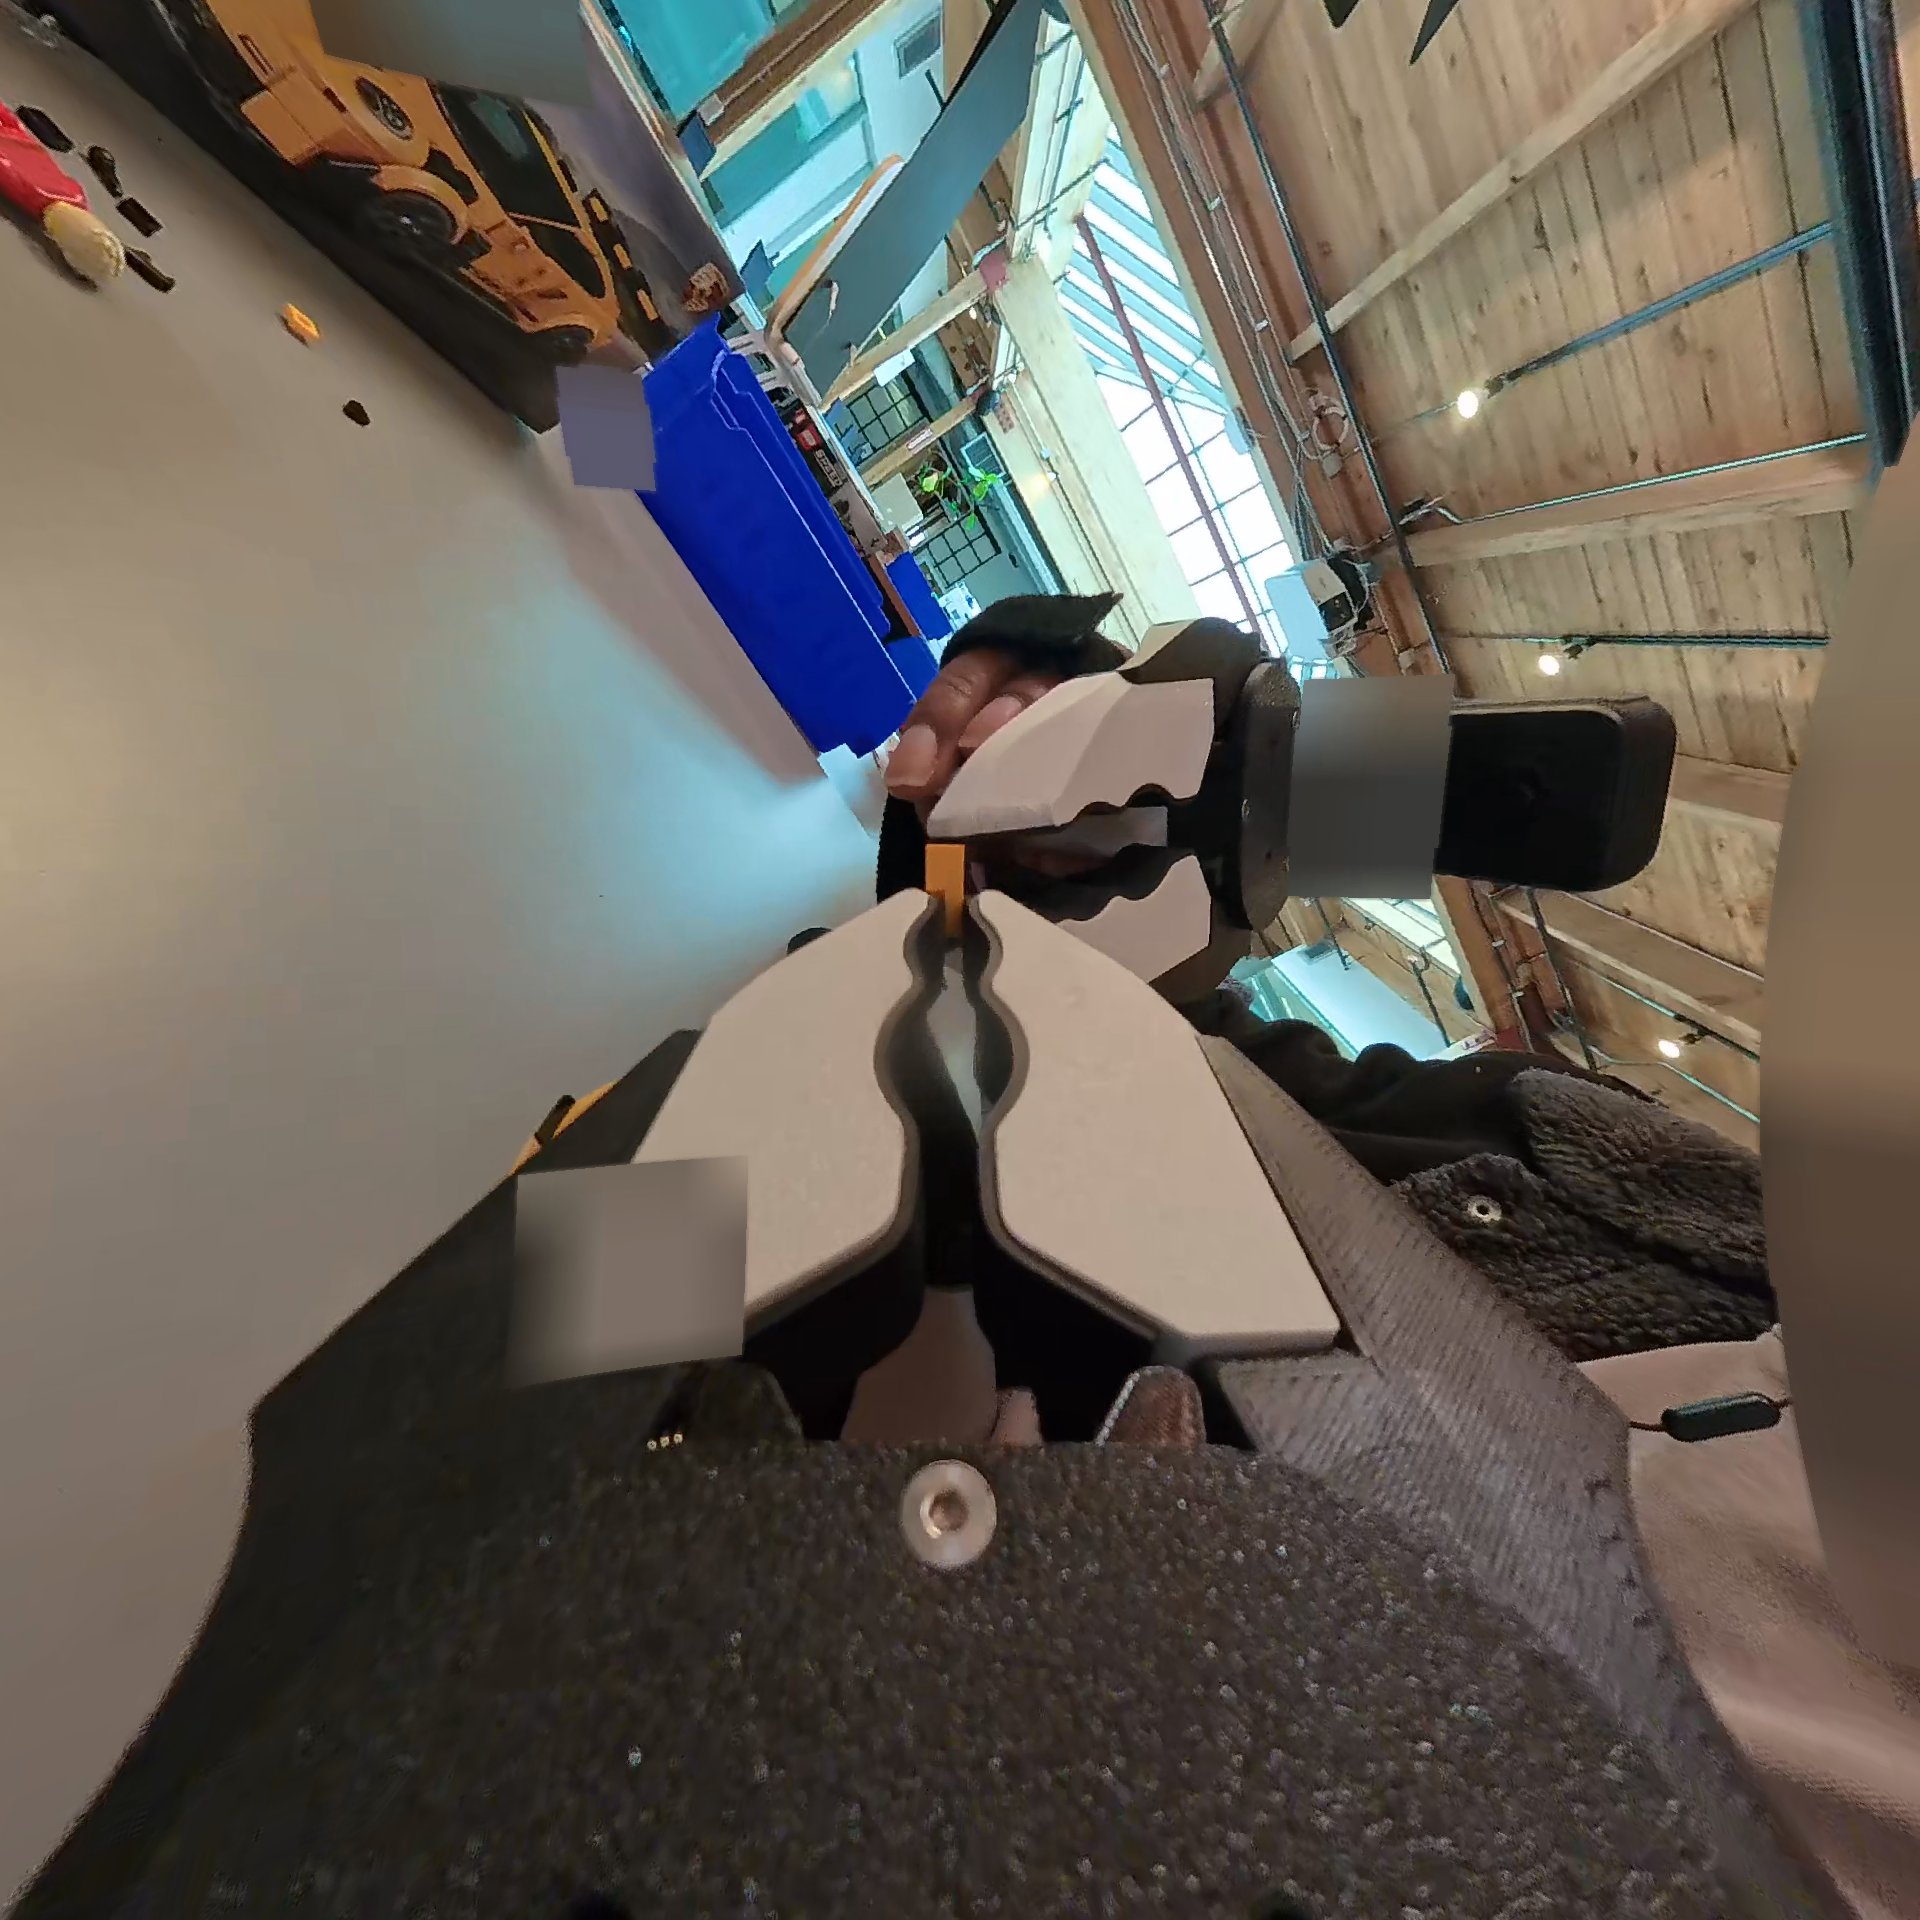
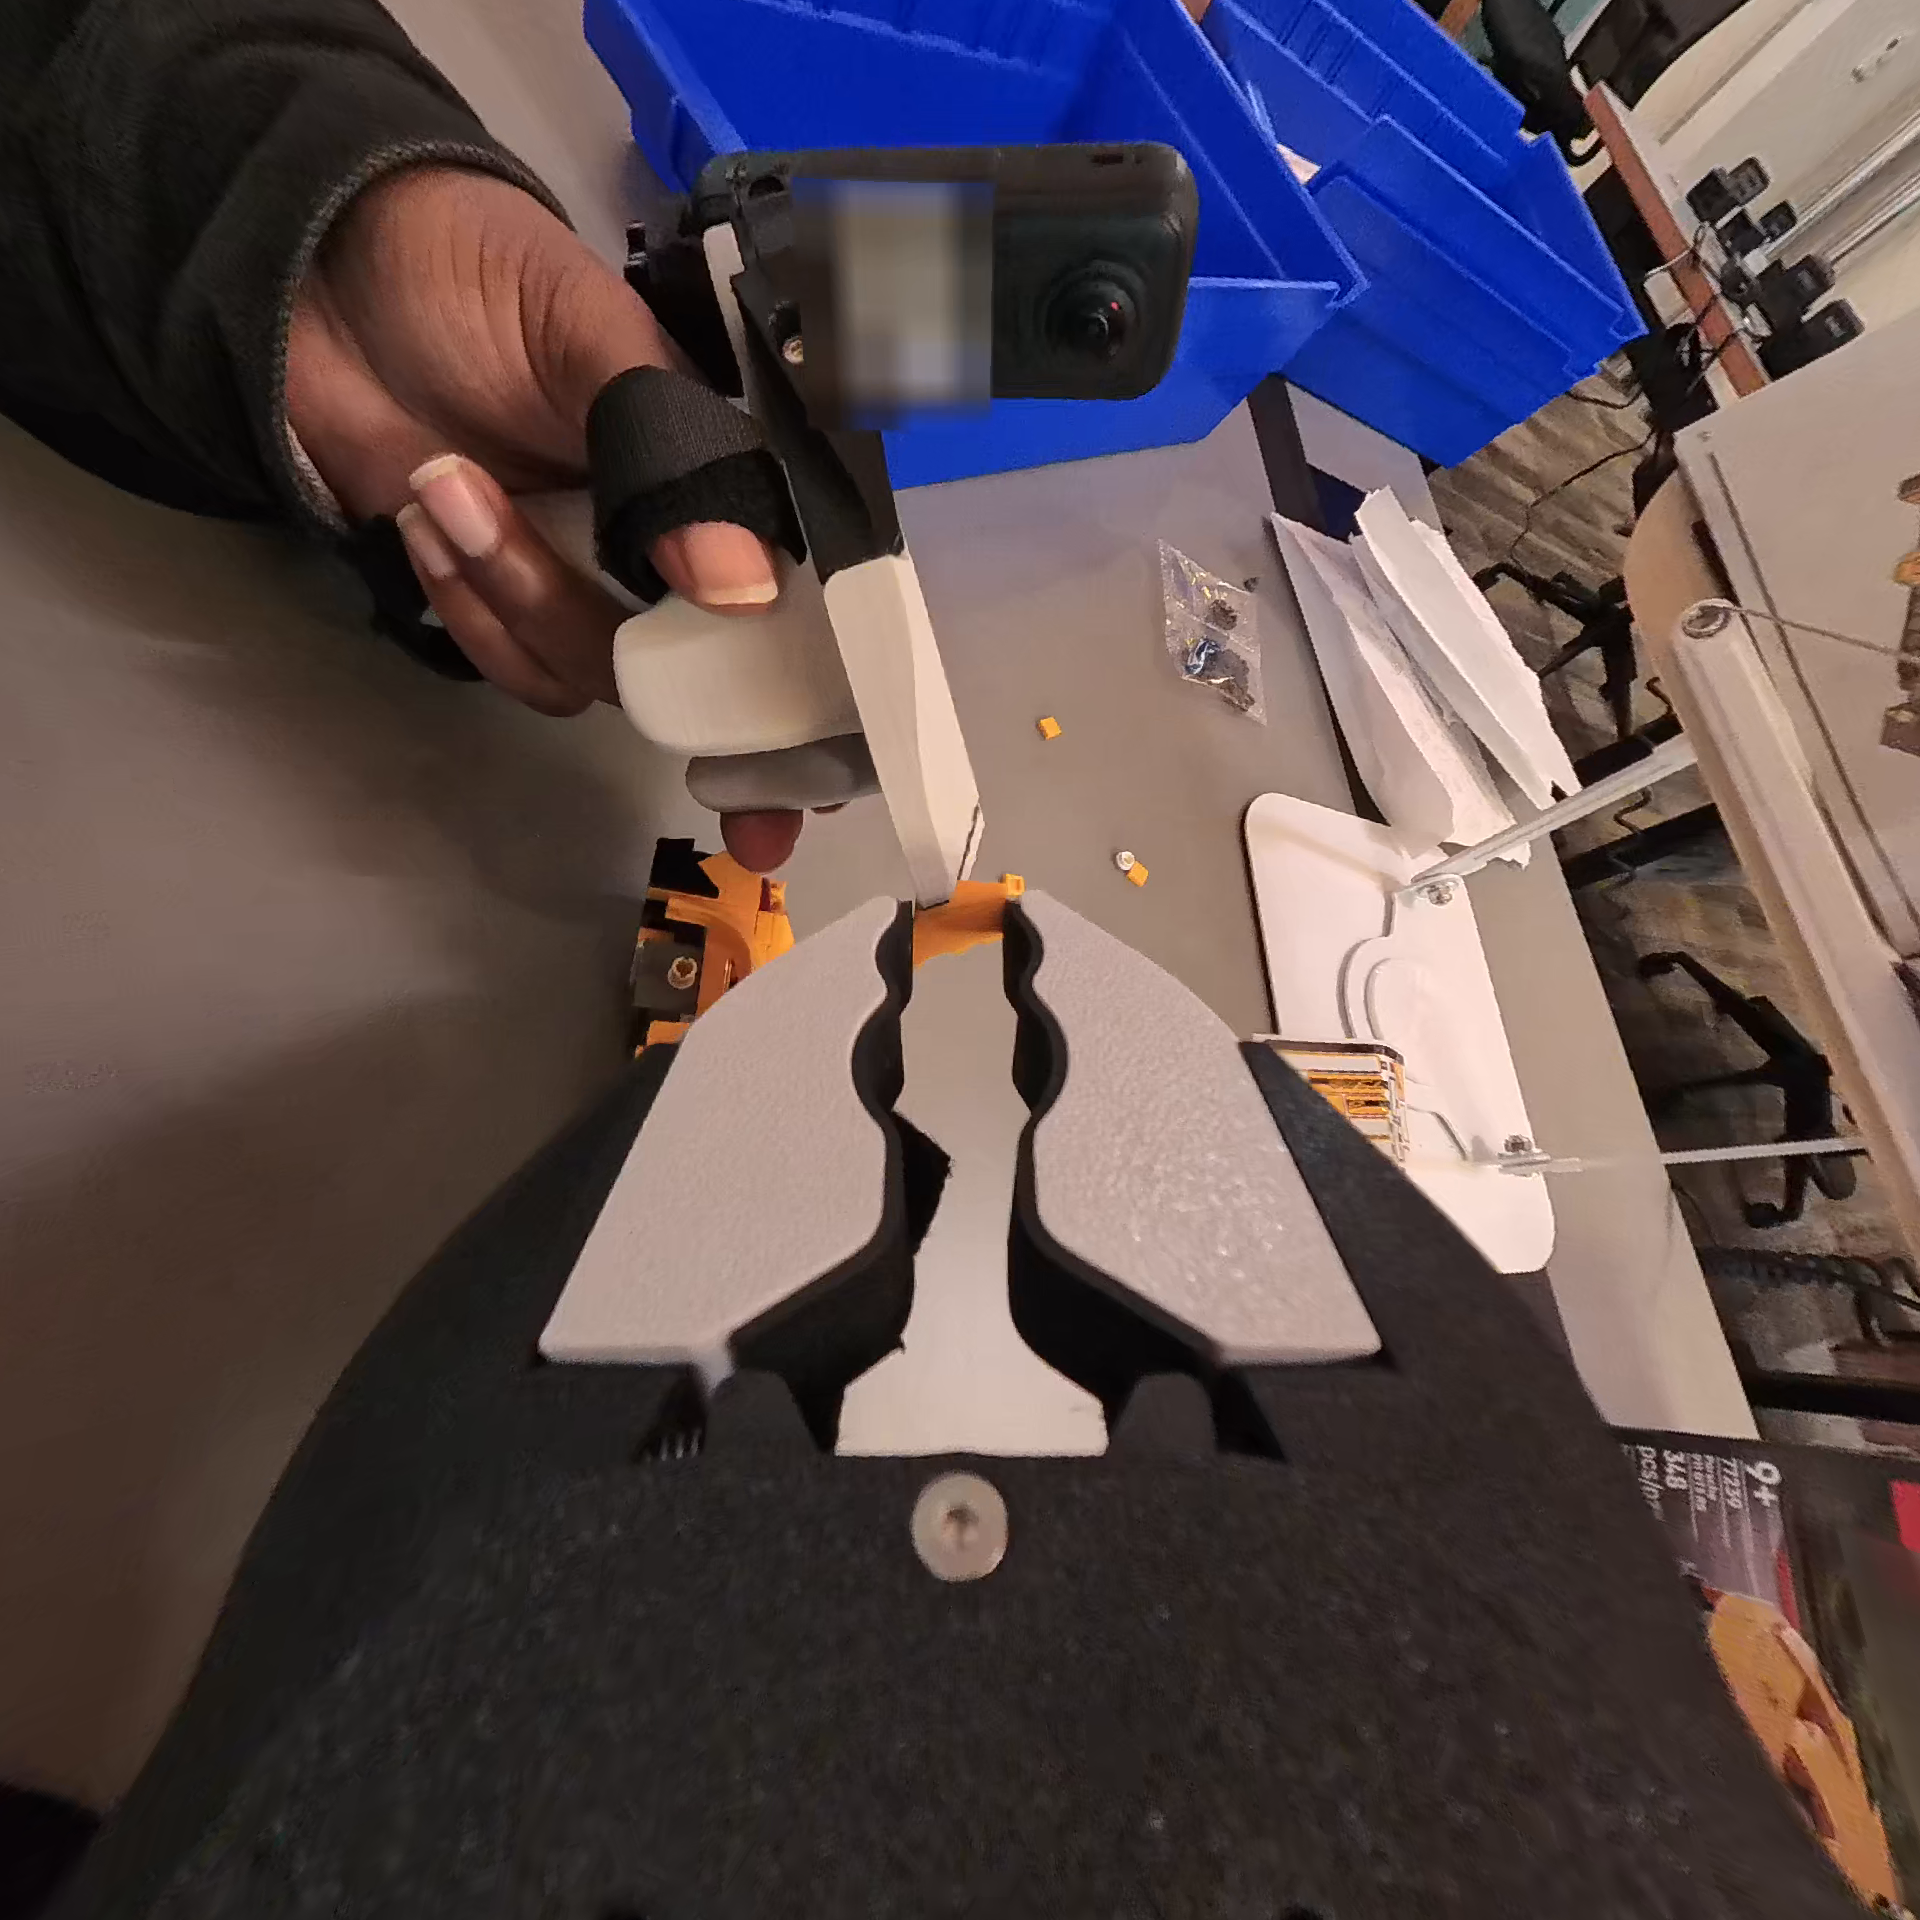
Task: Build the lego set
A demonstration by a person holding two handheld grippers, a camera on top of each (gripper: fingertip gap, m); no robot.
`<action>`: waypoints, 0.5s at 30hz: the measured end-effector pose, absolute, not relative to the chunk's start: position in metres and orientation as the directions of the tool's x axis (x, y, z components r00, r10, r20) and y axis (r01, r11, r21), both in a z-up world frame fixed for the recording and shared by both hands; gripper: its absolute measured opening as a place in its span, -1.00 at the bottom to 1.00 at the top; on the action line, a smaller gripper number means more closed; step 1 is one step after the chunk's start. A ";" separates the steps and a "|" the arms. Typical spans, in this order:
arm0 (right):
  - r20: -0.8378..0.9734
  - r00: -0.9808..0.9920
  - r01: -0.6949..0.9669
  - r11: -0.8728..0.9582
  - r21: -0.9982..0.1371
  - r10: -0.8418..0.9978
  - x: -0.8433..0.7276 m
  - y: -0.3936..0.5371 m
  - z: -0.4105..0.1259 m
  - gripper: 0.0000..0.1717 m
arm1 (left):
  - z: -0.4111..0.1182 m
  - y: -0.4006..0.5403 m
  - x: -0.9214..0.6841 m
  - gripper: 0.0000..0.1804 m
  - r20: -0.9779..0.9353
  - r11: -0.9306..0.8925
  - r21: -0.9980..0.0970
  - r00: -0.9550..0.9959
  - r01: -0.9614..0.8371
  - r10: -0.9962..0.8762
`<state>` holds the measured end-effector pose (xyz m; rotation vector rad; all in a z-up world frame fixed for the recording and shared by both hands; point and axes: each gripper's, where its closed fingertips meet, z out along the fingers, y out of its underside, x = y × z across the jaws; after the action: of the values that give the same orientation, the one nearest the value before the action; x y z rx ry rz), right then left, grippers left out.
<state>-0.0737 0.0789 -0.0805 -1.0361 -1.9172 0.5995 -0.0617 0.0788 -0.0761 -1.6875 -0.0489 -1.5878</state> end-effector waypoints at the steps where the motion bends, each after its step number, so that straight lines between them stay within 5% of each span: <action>1: 0.445 -0.300 0.432 0.536 -0.726 0.844 -0.073 0.078 -0.080 -0.81 | -0.076 0.078 -0.061 -0.97 0.847 -0.676 -0.522 0.220 0.521 -0.484; 5: 0.314 -0.337 0.507 0.452 -0.734 0.888 -0.061 0.083 -0.087 -0.81 | -0.071 0.076 -0.066 -0.68 0.724 -0.602 -0.690 0.367 0.402 -0.584; 9: 0.134 -0.351 0.599 0.332 -0.728 0.927 -0.047 0.077 -0.103 -0.81 | -0.091 0.066 -0.073 -0.52 0.368 -0.450 -0.893 0.595 0.012 -0.714; 15: -0.005 -0.363 0.677 0.260 -0.688 0.932 -0.042 0.062 -0.127 -0.81 | -0.137 0.051 -0.071 -0.37 0.195 -0.419 -0.859 0.568 -0.294 -0.799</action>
<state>-0.0421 0.0622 -0.1266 -1.4616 -2.1334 0.8554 -0.0705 0.0511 -0.1374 -1.9739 0.8768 -0.7732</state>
